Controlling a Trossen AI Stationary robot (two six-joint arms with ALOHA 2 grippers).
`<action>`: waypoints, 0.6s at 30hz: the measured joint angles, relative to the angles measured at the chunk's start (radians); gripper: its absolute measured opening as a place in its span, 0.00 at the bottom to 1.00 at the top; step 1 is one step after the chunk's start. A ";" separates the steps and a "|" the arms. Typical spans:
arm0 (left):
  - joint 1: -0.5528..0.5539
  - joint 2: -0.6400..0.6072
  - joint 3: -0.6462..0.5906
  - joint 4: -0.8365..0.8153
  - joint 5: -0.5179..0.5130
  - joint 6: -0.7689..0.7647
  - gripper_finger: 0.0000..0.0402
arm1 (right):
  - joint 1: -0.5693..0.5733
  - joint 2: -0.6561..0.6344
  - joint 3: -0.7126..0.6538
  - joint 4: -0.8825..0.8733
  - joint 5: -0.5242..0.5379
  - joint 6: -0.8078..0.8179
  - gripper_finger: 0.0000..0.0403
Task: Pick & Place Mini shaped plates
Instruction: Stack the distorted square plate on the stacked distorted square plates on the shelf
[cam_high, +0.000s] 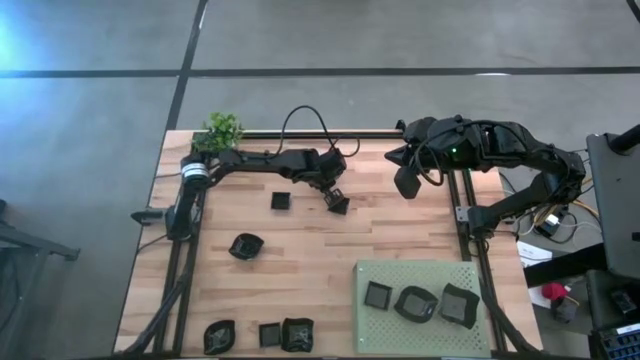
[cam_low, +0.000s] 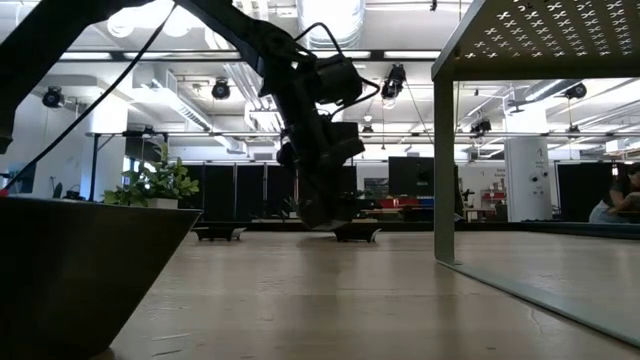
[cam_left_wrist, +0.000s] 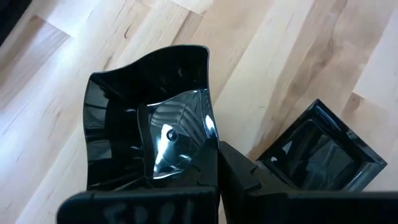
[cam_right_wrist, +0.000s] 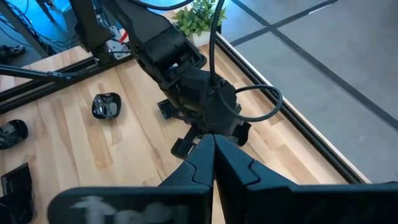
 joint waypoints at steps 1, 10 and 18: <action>0.000 0.000 0.000 0.000 0.003 -0.003 0.00 | 0.000 0.000 0.000 0.000 0.001 0.000 0.02; -0.001 0.000 0.000 0.000 0.024 -0.025 0.13 | -0.001 0.000 0.000 0.000 0.024 0.000 0.02; 0.002 -0.053 0.017 0.000 0.003 -0.045 0.16 | -0.002 0.000 0.000 -0.009 0.077 0.001 0.02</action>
